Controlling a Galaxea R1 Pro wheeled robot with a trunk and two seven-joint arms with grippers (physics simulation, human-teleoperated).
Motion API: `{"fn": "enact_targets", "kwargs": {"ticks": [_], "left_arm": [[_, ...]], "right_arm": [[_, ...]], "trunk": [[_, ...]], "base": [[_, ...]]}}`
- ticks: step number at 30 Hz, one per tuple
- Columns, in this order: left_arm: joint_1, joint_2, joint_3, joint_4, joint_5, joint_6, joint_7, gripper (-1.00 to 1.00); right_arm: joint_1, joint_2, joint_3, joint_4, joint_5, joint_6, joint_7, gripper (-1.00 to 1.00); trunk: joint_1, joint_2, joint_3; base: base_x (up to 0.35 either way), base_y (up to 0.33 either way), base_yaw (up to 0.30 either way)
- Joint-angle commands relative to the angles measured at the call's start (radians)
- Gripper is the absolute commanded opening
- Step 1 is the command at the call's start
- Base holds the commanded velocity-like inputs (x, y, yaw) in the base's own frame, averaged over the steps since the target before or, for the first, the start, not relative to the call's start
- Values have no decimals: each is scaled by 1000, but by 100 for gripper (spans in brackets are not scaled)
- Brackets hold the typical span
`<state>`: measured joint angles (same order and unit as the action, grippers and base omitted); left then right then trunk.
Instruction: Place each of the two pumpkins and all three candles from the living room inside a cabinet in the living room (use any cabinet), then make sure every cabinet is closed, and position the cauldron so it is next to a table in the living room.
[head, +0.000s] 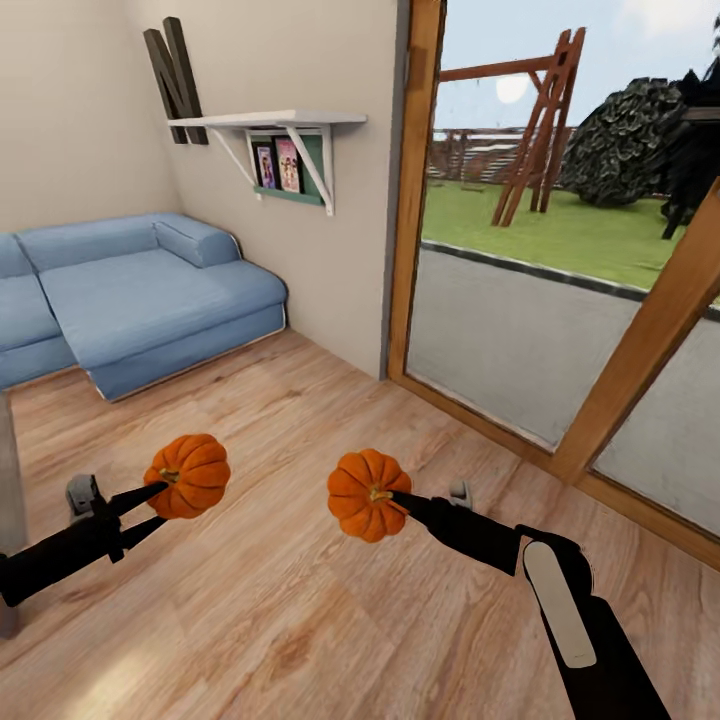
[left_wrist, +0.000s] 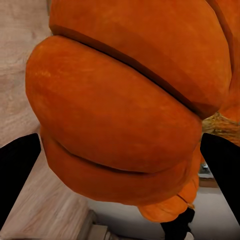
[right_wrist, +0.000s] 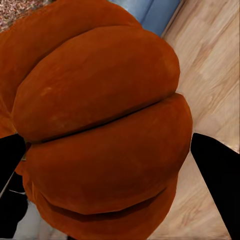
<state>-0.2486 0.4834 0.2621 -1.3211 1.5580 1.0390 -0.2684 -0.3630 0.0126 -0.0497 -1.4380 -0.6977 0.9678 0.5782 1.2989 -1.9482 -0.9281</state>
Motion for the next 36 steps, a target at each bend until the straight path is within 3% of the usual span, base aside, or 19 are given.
{"fn": "enact_targets", "kwargs": {"ticks": [1,12,36], "left_arm": [[-1,0,0,0,8,6,-9,-100],[-1,-2,3,0,8,6,-10,-100],[-1,-2,-3,-26,8,6,-9,-100]], "right_arm": [[-1,1,-3,-1,-10,9,6,-100],[-1,2,-5,-1,-10,8,6,-100],[0,6,-5,-1,-10,7,8,-100]], "trunk": [[-1,0,-1],[-1,0,-1],[-93,168,75]], "base": [[-345,0,288],[-242,0,288],[-1,0,288]]}}
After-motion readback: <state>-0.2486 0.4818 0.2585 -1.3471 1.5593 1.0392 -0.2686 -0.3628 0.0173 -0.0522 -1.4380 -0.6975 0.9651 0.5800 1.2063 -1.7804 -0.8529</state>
